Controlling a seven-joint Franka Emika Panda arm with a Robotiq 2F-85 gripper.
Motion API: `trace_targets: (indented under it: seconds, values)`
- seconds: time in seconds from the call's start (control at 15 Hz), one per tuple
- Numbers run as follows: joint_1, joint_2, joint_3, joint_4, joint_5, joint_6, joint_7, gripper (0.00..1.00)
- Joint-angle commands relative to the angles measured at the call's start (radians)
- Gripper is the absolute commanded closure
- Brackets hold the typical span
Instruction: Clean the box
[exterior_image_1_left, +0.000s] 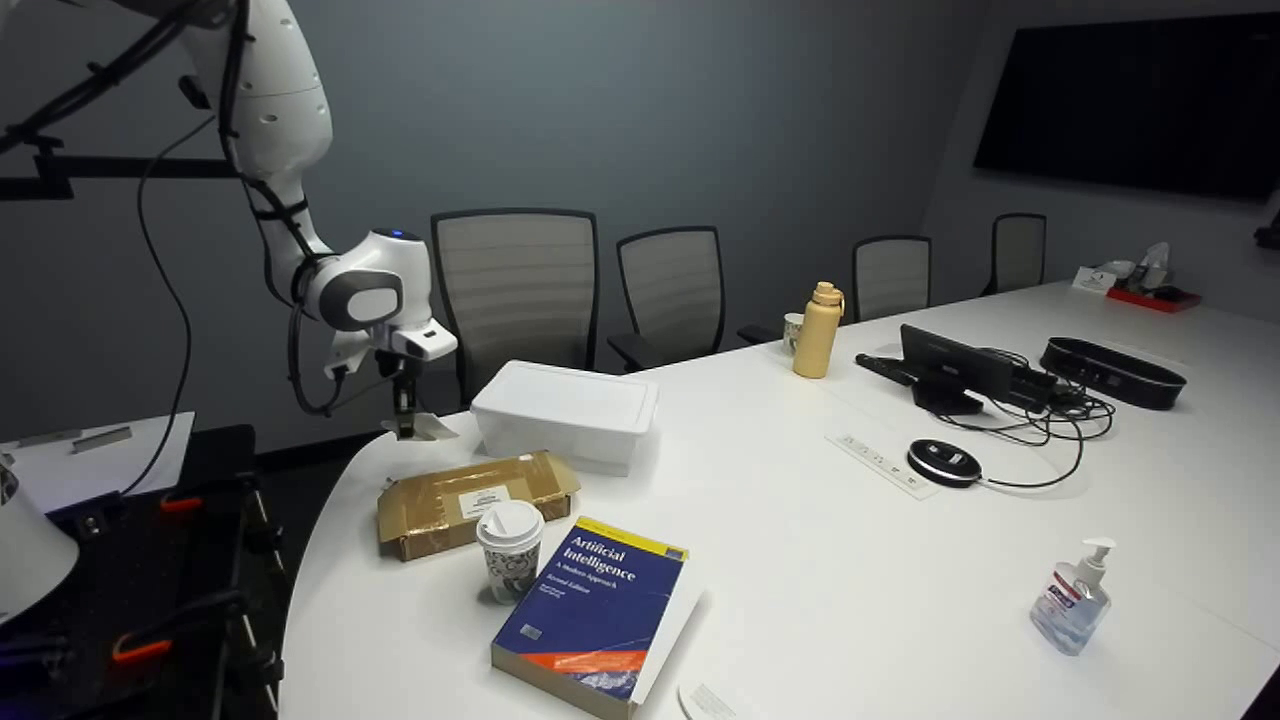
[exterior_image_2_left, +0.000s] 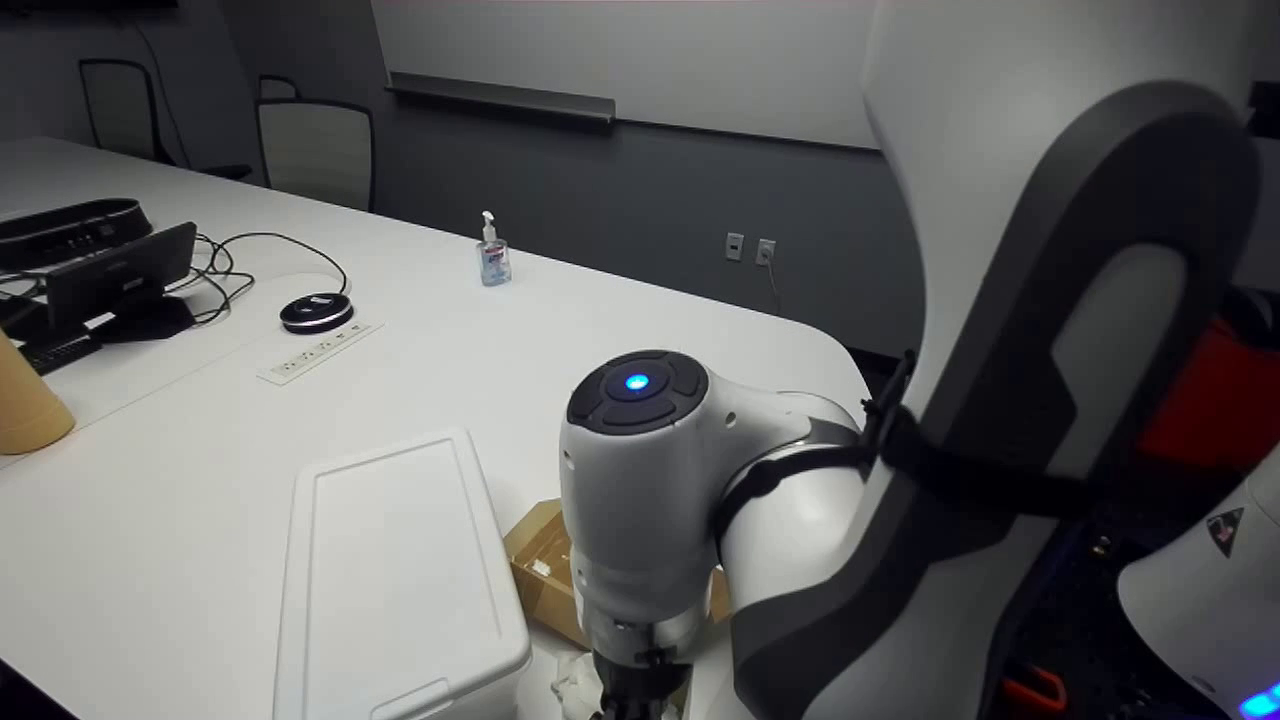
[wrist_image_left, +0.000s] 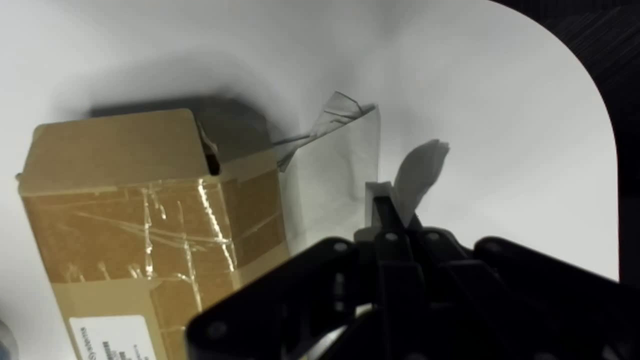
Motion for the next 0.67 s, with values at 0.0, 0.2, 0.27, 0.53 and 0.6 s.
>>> trace_targets:
  seconds: [0.0,0.2,0.27,0.53,0.6]
  values:
    - [0.011,0.073,0.011,0.013,0.041,0.097,-0.048,1.00]
    - [0.024,0.130,0.006,0.028,0.063,0.160,-0.062,1.00]
    - [0.027,0.143,0.006,0.031,0.076,0.176,-0.074,1.00]
    - [0.043,0.171,-0.005,0.048,0.129,0.209,-0.101,0.66]
    - [0.040,0.168,-0.003,0.052,0.141,0.205,-0.106,0.59]
